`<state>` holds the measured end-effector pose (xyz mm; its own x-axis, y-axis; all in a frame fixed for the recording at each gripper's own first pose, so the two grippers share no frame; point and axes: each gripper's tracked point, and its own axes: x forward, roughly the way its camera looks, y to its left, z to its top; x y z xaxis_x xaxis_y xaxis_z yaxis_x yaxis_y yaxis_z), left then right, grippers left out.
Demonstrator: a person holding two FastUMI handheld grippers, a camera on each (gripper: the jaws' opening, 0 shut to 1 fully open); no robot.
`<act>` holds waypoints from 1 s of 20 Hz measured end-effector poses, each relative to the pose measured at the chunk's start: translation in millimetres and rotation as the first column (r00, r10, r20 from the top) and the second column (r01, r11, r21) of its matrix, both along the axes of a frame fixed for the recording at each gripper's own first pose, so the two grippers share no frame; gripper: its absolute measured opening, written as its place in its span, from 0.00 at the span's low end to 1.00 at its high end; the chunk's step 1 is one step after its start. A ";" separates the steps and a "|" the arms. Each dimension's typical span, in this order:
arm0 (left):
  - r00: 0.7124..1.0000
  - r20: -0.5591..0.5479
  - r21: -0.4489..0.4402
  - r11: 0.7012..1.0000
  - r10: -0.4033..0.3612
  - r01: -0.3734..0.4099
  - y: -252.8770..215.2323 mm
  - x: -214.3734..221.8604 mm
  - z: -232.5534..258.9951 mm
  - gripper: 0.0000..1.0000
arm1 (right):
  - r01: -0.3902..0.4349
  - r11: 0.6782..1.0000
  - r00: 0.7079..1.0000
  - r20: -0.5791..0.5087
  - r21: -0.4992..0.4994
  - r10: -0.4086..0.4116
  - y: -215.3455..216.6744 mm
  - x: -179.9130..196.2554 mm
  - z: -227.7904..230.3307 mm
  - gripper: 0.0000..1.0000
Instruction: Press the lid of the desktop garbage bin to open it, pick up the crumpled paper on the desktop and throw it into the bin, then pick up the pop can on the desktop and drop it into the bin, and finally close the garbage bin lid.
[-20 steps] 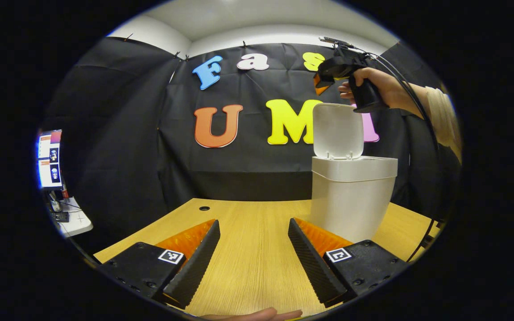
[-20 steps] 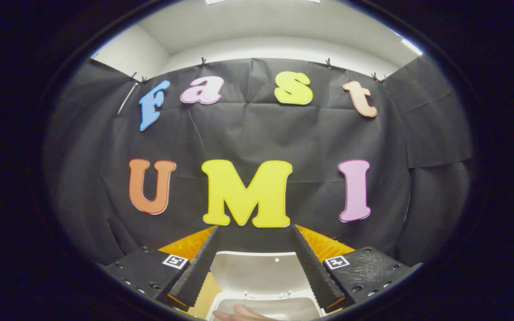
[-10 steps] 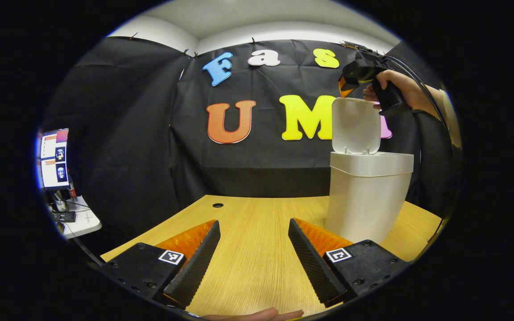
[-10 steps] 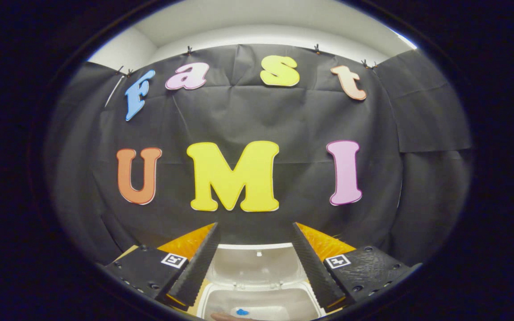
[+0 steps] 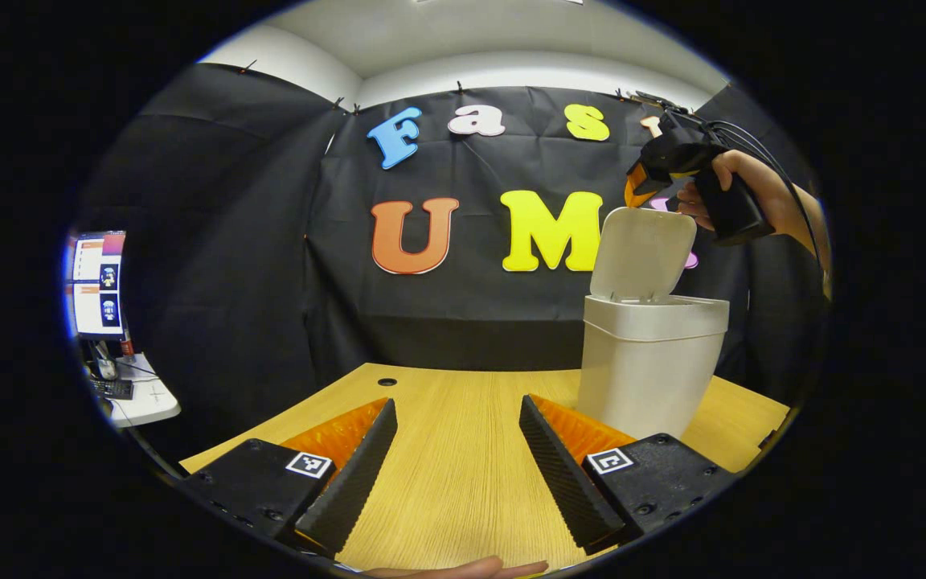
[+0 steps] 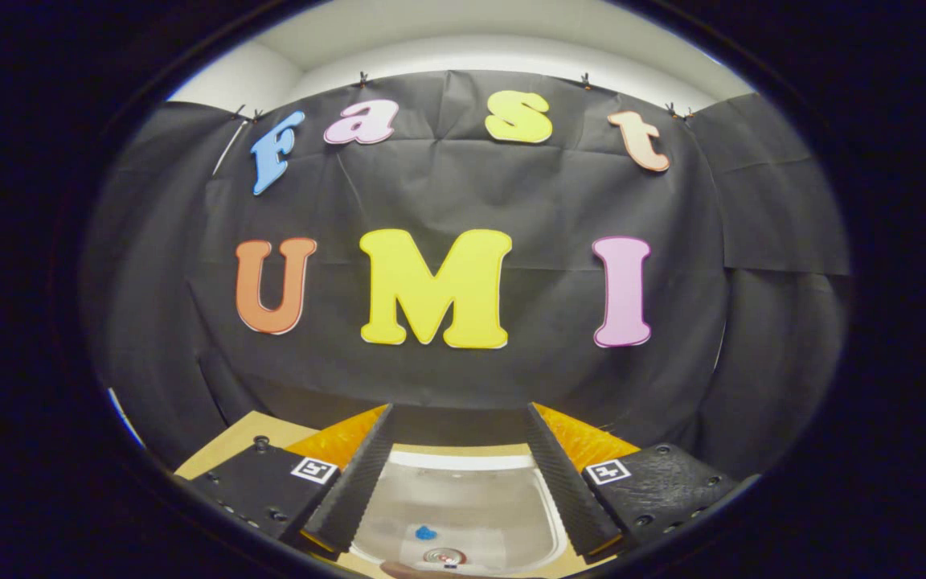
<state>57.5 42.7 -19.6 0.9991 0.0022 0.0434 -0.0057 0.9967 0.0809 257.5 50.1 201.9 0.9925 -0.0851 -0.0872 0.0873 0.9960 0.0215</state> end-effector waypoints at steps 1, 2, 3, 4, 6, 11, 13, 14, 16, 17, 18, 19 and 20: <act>1.000 0.001 0.003 1.000 0.011 -0.011 2.0 -0.6 0.8 0.99 | -0.017 1.000 1.000 -0.015 0.021 0.017 3.7 -2.6 -8.7 0.96; 1.000 0.001 0.005 1.000 0.019 -0.019 2.4 -1.9 1.8 0.99 | -0.028 0.999 0.999 -0.029 0.040 0.029 7.6 -4.7 -16.9 0.95; 1.000 0.004 0.010 1.000 0.015 -0.015 0.0 -3.4 1.5 0.99 | -0.042 0.998 0.998 -0.043 0.057 0.044 11.5 -8.1 -25.8 0.94; 1.000 0.013 0.017 1.000 0.006 -0.007 -3.8 -4.9 4.1 0.99 | -0.056 0.997 0.997 -0.054 0.059 0.059 15.5 -9.8 -32.5 0.94; 1.000 0.026 0.025 1.000 0.007 -0.008 -4.7 -5.8 7.5 0.99 | -0.060 0.997 0.996 -0.062 0.042 0.062 16.2 -9.8 -45.7 0.93; 0.999 0.029 0.049 0.999 0.020 -0.021 -6.0 -5.2 4.1 0.99 | -0.062 0.995 0.991 -0.113 0.072 0.070 11.9 -12.2 -84.1 0.94; 0.999 0.033 0.034 0.999 0.027 -0.029 -5.8 -2.2 4.5 0.99 | -0.064 0.994 0.986 -0.145 0.091 0.077 9.5 -14.5 -99.7 0.94; 0.999 0.031 0.029 0.999 0.021 -0.022 -7.6 -1.9 3.4 0.99 | -0.068 0.993 0.982 -0.169 0.099 0.084 9.9 -16.7 -107.8 0.94; 0.999 0.032 0.033 0.999 0.020 -0.021 -9.0 -1.8 2.4 0.95 | -0.072 0.992 0.979 -0.186 0.099 0.089 9.3 -22.3 -114.6 0.94; 0.999 0.034 0.037 0.999 0.025 -0.026 -7.5 -2.2 4.0 0.99 | -0.072 0.994 0.978 -0.187 0.088 0.088 9.0 -24.4 -115.9 0.94; 0.999 0.036 0.040 0.999 0.023 -0.025 -8.2 -1.7 4.4 0.99 | -0.072 0.994 0.979 -0.186 0.076 0.085 8.1 -26.7 -116.2 0.94; 0.999 0.038 0.043 0.999 0.017 -0.019 -11.1 -3.0 4.2 0.99 | -0.069 0.995 0.979 -0.189 0.072 0.082 6.4 -28.5 -117.6 0.94; 0.999 0.042 0.044 0.999 0.011 -0.012 -13.3 -3.2 5.0 0.99 | -0.064 0.995 0.978 -0.195 0.075 0.078 4.7 -31.2 -119.4 0.94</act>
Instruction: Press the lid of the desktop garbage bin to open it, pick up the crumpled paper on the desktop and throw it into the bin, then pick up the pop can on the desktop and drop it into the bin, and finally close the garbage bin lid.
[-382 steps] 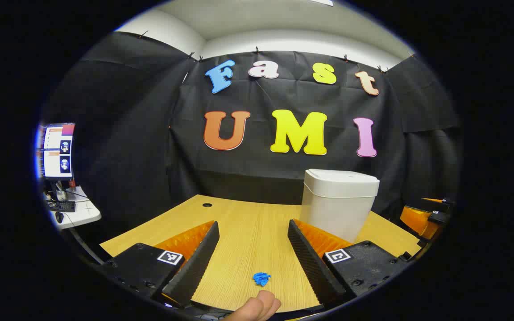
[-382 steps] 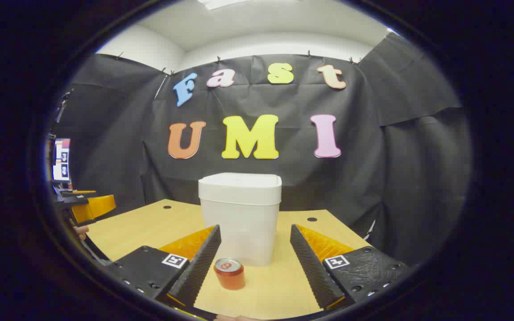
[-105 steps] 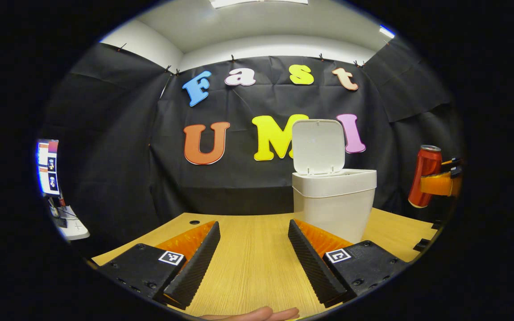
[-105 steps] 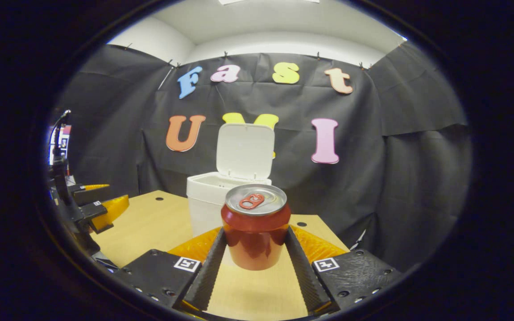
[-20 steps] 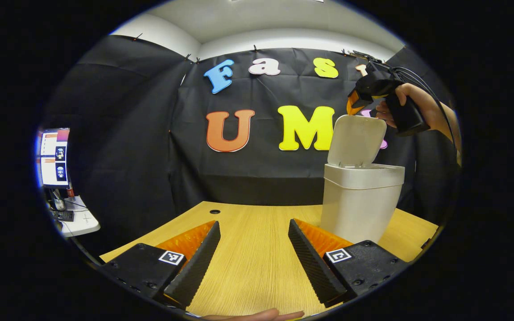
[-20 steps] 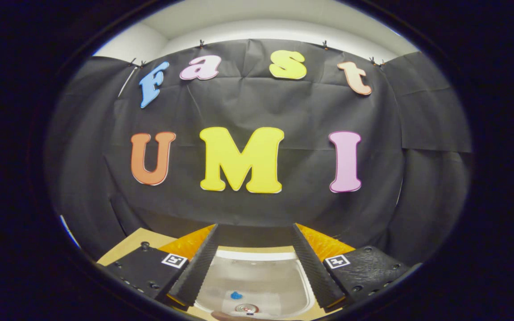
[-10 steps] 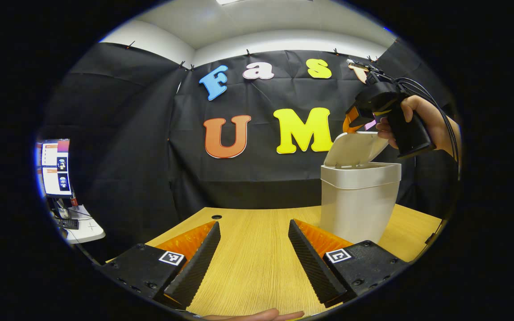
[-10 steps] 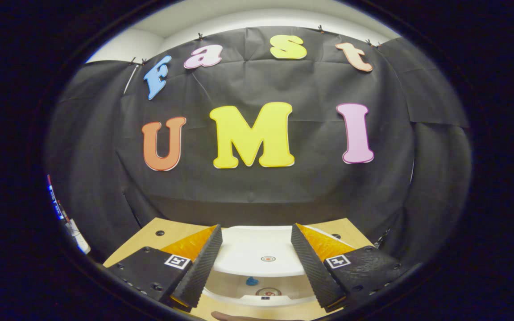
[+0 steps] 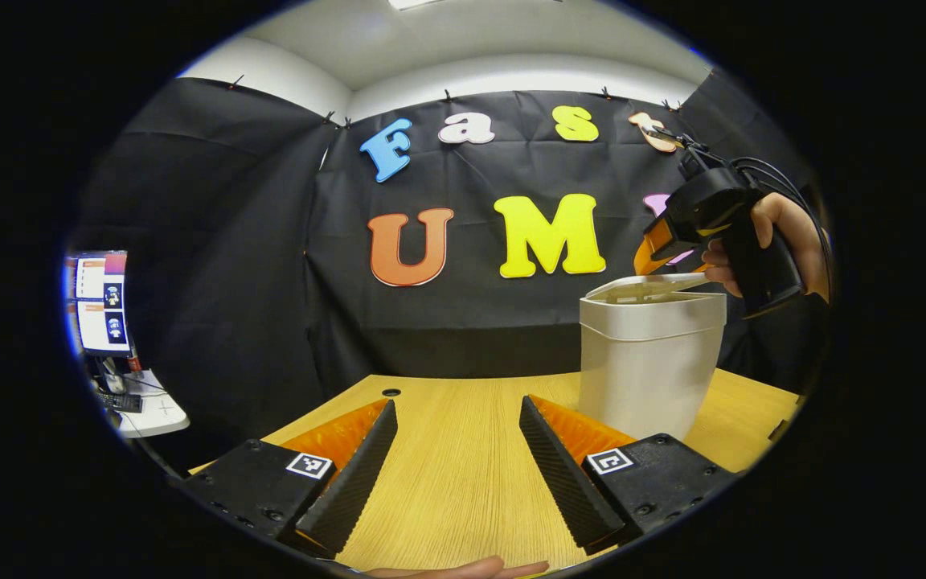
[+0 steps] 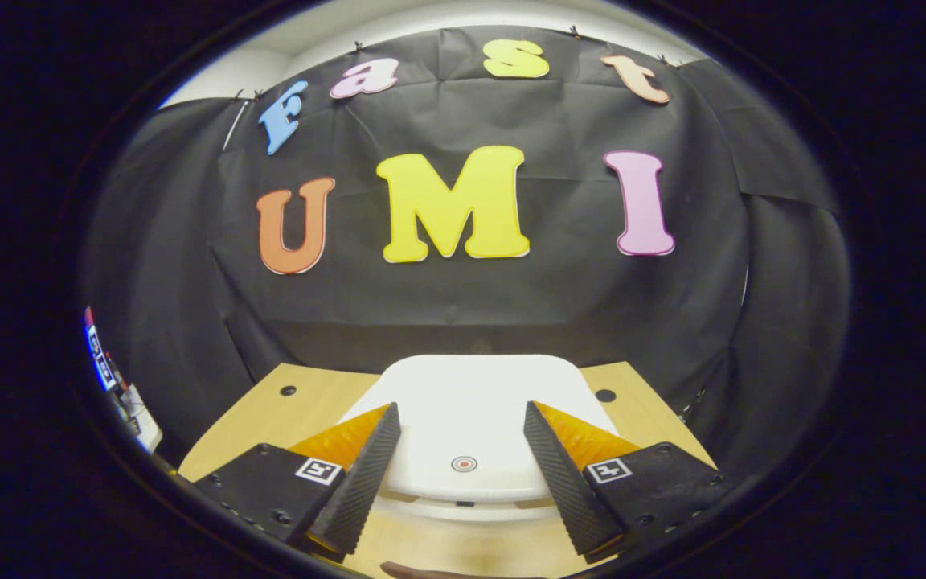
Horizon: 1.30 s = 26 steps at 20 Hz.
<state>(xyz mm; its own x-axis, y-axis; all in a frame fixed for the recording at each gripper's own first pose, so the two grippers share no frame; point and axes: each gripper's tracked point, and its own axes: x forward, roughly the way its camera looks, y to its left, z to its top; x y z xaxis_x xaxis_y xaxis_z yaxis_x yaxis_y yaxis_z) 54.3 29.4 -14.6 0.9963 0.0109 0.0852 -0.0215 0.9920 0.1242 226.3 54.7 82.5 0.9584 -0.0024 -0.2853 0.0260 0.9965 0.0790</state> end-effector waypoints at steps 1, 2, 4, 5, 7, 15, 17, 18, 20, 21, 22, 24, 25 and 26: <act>1.000 0.000 0.001 1.000 -0.006 0.006 -1.1 0.9 -0.8 0.99 | 0.002 1.000 1.000 -0.006 0.003 -0.002 -0.9 -2.8 -2.4 0.94; 1.000 -0.001 0.005 1.000 -0.009 0.009 -1.2 1.7 -1.5 0.99 | 0.007 1.000 1.000 -0.015 -0.002 -0.007 -1.5 -4.9 -5.4 0.94; 1.000 -0.006 0.006 1.000 -0.003 0.003 1.4 2.7 -3.2 0.99 | 0.018 1.000 0.999 -0.046 -0.018 -0.019 -2.4 -8.9 -16.9 0.94; 1.000 -0.011 0.005 1.000 0.006 -0.006 3.9 3.5 -4.4 0.99 | 0.020 0.999 0.999 -0.049 -0.031 -0.022 -2.7 -11.9 -18.8 0.95; 1.000 -0.014 0.002 1.000 0.017 -0.017 5.4 4.1 -5.7 0.95 | 0.024 0.999 0.999 -0.036 -0.040 -0.025 -2.4 -14.0 -17.6 0.95; 1.000 -0.002 0.013 1.000 -0.014 0.014 -6.1 2.1 -3.7 0.98 | 0.016 0.999 0.999 -0.033 -0.028 -0.017 -2.9 -27.0 -20.6 0.96; 1.000 -0.008 0.010 1.000 -0.003 0.003 -3.3 2.9 -6.5 0.99 | 0.009 0.999 0.999 -0.039 -0.031 -0.010 -2.8 -27.7 -25.2 0.96; 1.000 -0.010 0.005 1.000 -0.003 0.003 -3.8 3.7 -6.6 0.99 | 0.007 1.000 0.999 -0.041 -0.028 -0.008 -3.6 -28.0 -26.3 0.96; 1.000 -0.022 0.005 1.000 0.002 -0.002 -3.3 4.5 -10.3 0.99 | 0.003 1.000 0.999 -0.042 -0.014 -0.004 -4.9 -28.8 -29.3 0.98; 1.000 -0.024 0.006 1.000 0.006 -0.006 -2.6 3.7 -11.2 0.99 | -0.001 1.000 0.999 -0.039 0.001 0.001 -3.4 -28.3 -29.6 0.97; 1.000 -0.024 0.004 1.000 0.004 -0.004 -2.9 3.8 -11.3 0.99 | -0.006 1.000 1.000 -0.015 -0.004 0.006 -3.2 -28.1 -29.6 0.98; 0.999 -0.034 -0.005 1.000 -0.019 0.019 -9.7 3.1 -13.0 0.99 | -0.039 0.999 0.997 0.067 0.004 0.039 -2.9 -31.5 -23.8 0.98; 0.999 -0.035 -0.010 1.000 -0.029 0.028 -10.7 3.0 -12.8 0.99 | -0.055 0.998 0.993 0.103 -0.007 0.056 -1.0 -32.4 -25.2 0.96; 0.999 -0.033 -0.016 0.999 -0.032 0.032 -10.6 2.6 -12.0 0.99 | -0.061 0.998 0.984 0.165 -0.026 0.065 -1.3 -35.5 -21.3 0.95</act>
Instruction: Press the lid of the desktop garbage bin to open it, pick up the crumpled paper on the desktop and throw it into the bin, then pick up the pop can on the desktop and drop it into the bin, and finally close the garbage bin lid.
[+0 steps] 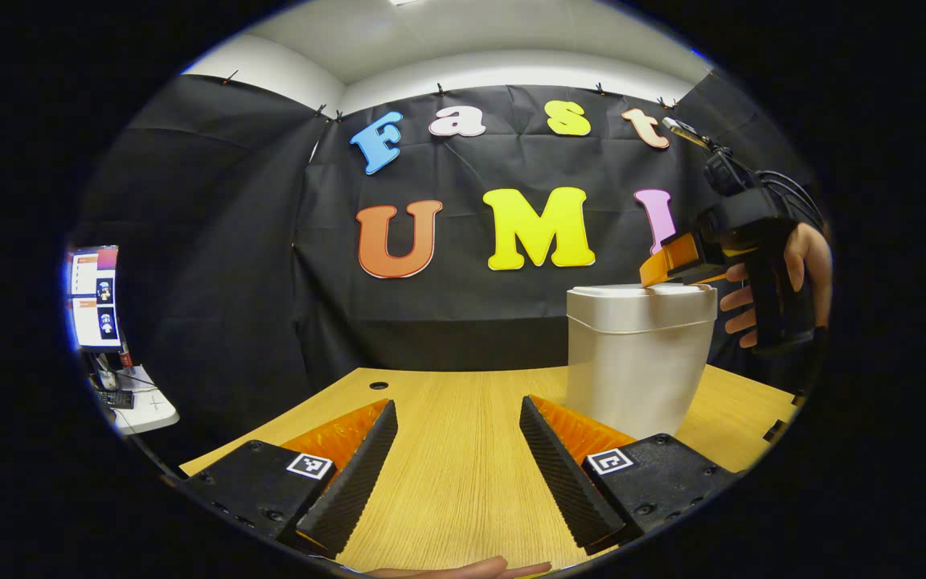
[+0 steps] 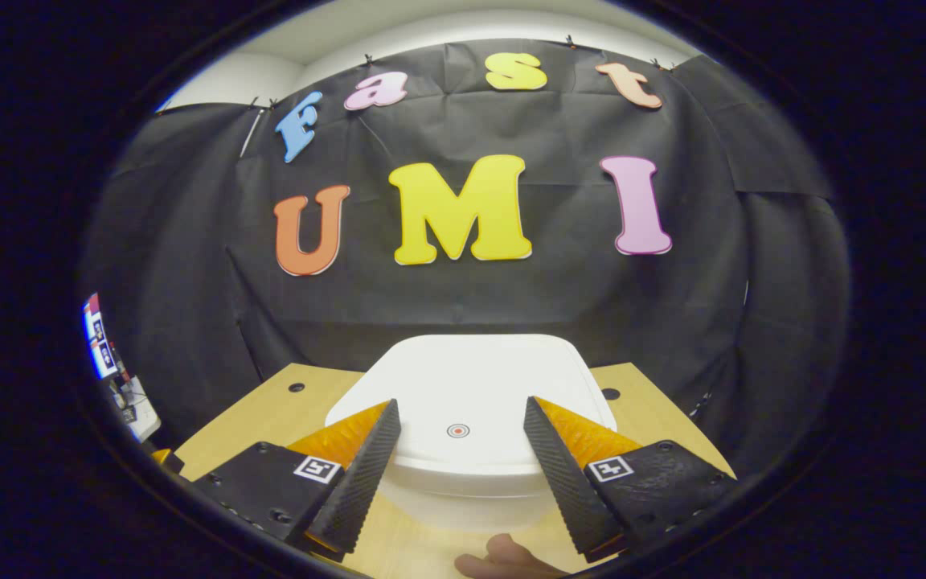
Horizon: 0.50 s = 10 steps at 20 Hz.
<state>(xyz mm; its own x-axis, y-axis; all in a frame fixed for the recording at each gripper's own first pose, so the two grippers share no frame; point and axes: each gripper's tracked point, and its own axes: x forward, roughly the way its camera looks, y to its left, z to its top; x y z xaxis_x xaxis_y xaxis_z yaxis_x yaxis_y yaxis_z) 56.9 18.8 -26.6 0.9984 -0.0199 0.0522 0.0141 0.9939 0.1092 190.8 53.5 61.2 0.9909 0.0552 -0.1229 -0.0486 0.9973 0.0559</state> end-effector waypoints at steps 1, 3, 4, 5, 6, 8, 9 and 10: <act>1.000 0.002 -0.006 1.000 0.002 -0.002 1.3 0.3 0.4 0.99 | -0.002 1.000 0.999 0.044 -0.017 0.002 -0.7 1.3 -3.9 0.96; 1.000 0.004 -0.010 1.000 0.018 -0.017 5.1 0.4 0.3 0.99 | 0.003 1.000 0.993 0.118 -0.007 -0.002 -3.1 1.6 -5.2 0.96; 1.000 0.007 -0.009 1.000 0.018 -0.018 5.3 0.5 0.8 0.98 | 0.005 1.000 0.990 0.139 0.010 -0.006 -4.2 0.4 -4.8 0.96; 1.000 0.008 -0.009 1.000 0.017 -0.017 2.8 0.2 1.6 0.99 | 0.006 1.000 0.988 0.155 0.008 -0.007 -4.3 -2.4 -5.8 0.96; 1.000 0.010 -0.009 1.000 0.015 -0.014 1.9 0.2 1.5 0.99 | 0.011 1.000 0.985 0.170 -0.004 -0.010 -4.0 -6.9 -6.1 0.94; 1.000 0.004 -0.010 1.000 -0.001 0.001 -1.6 -0.3 -0.9 0.99 | -0.007 0.998 0.979 0.203 -0.058 0.018 -0.8 -19.2 -6.8 0.95; 1.000 -0.019 -0.018 1.000 -0.010 0.010 -4.5 0.7 -5.6 0.99 | -0.004 0.997 0.976 0.217 -0.080 0.021 -3.4 -26.8 -10.2 0.94; 0.999 -0.039 -0.027 1.000 -0.006 0.005 -4.2 0.3 -11.1 0.99 | 0.002 0.996 0.973 0.231 -0.092 0.020 -6.2 -35.1 -11.5 0.95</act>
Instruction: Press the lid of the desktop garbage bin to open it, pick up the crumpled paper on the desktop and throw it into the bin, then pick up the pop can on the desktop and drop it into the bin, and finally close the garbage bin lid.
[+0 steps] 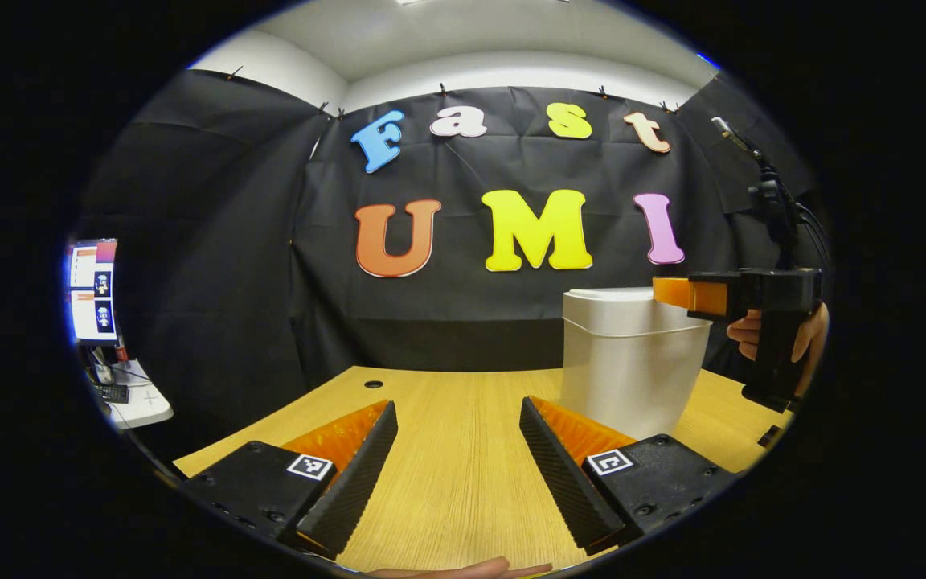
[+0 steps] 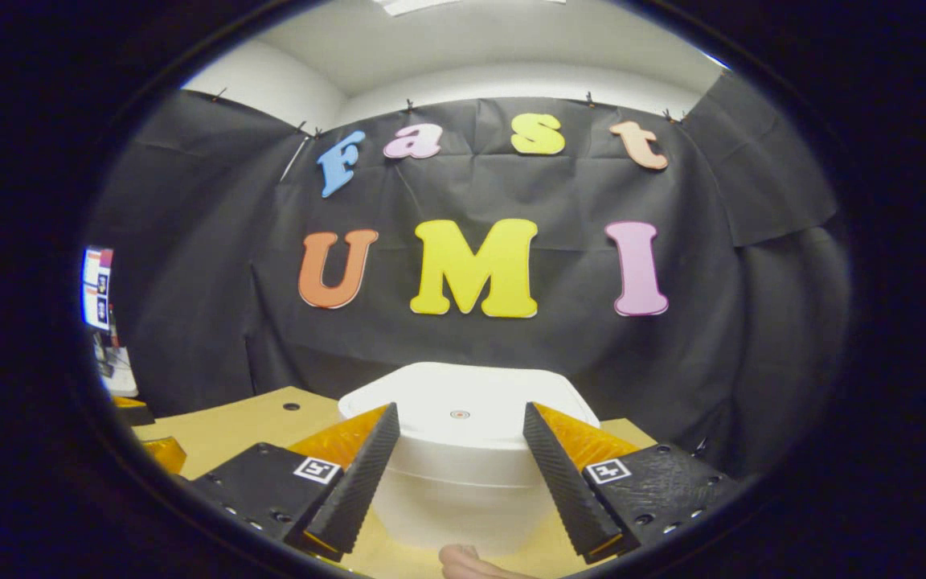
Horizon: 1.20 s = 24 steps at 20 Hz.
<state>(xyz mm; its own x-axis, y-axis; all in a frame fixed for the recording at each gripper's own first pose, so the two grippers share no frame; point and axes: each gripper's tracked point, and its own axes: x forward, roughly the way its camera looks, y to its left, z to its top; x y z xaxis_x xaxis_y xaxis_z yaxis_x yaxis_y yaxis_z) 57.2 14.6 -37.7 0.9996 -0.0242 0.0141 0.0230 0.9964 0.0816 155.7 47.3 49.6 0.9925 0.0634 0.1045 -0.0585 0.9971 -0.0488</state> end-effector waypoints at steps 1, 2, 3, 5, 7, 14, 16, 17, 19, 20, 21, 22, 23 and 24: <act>1.000 -0.005 -0.003 1.000 0.010 -0.010 1.8 0.7 -0.1 0.99 | -0.007 1.000 1.000 0.010 0.000 0.007 -2.1 -11.5 -4.1 0.94; 1.000 0.000 0.000 1.000 0.019 -0.019 2.8 1.8 1.1 0.99 | -0.010 1.000 1.000 0.015 0.006 0.010 -4.1 -23.8 -6.9 0.94; 0.999 -0.013 0.000 0.999 0.035 -0.035 4.0 1.5 -0.9 0.99 | -0.006 1.000 1.000 0.019 0.014 0.006 -7.7 -36.2 -9.2 0.95; 0.999 -0.009 -0.007 0.999 0.048 -0.048 1.9 0.3 -0.9 0.99 | -0.002 1.000 0.999 0.037 0.025 0.001 -17.5 -66.5 -10.1 0.94; 0.998 -0.023 -0.015 0.999 0.050 -0.050 -0.9 -1.8 -4.2 0.99 | -0.009 0.999 0.998 0.067 0.043 0.006 -29.1 -98.4 -11.4 0.94; 0.999 0.006 0.043 0.998 0.052 -0.052 -26.0 -22.3 4.4 0.99 | 0.061 0.998 0.996 0.071 0.017 -0.062 -81.6 -165.0 -37.1 0.94; 1.000 0.017 0.071 0.997 0.025 -0.026 -38.1 -28.0 6.3 0.99 | 0.116 0.993 0.993 0.019 -0.005 -0.116 -98.3 -165.6 -50.3 0.94; 1.000 0.022 0.090 0.996 0.012 -0.014 -42.9 -30.8 7.1 0.99 | 0.132 0.991 0.991 0.011 0.001 -0.132 -100.5 -164.6 -49.0 0.94; 0.999 0.047 0.114 0.993 0.005 -0.010 -45.5 -35.0 13.4 0.99 | 0.132 0.991 0.991 -0.010 0.021 -0.131 -101.4 -164.9 -52.2 0.94; 0.998 0.064 0.120 0.993 -0.001 -0.006 -47.4 -36.5 15.9 0.99 | 0.134 0.991 0.991 -0.021 0.025 -0.133 -102.9 -164.4 -54.7 0.94; 0.997 0.074 0.121 0.993 -0.012 0.003 -49.9 -36.9 17.7 0.99 | 0.142 0.990 0.989 -0.030 0.022 -0.142 -108.0 -163.6 -58.0 0.94; 0.997 0.076 0.119 0.993 -0.021 0.012 -51.5 -35.9 17.2 0.98 | 0.157 0.987 0.987 -0.038 0.015 -0.157 -111.7 -163.0 -59.8 0.95; 0.997 0.073 0.116 0.993 -0.022 0.014 -51.2 -35.6 16.4 0.98 | 0.167 0.986 0.985 -0.042 0.006 -0.166 -114.7 -164.1 -61.0 0.94; 0.998 0.069 0.112 0.994 -0.015 0.007 -48.8 -35.3 15.0 0.98 | 0.169 0.986 0.985 -0.041 0.000 -0.169 -114.2 -164.2 -61.4 0.95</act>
<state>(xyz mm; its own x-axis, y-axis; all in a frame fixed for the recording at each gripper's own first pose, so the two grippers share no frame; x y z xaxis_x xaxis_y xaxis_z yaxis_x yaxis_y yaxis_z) 21.9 -34.2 -22.7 0.9960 -0.0405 0.0799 0.0244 0.9808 0.1936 -8.5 -67.0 -11.8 0.9923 -0.1062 0.0634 0.1092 0.9929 -0.0465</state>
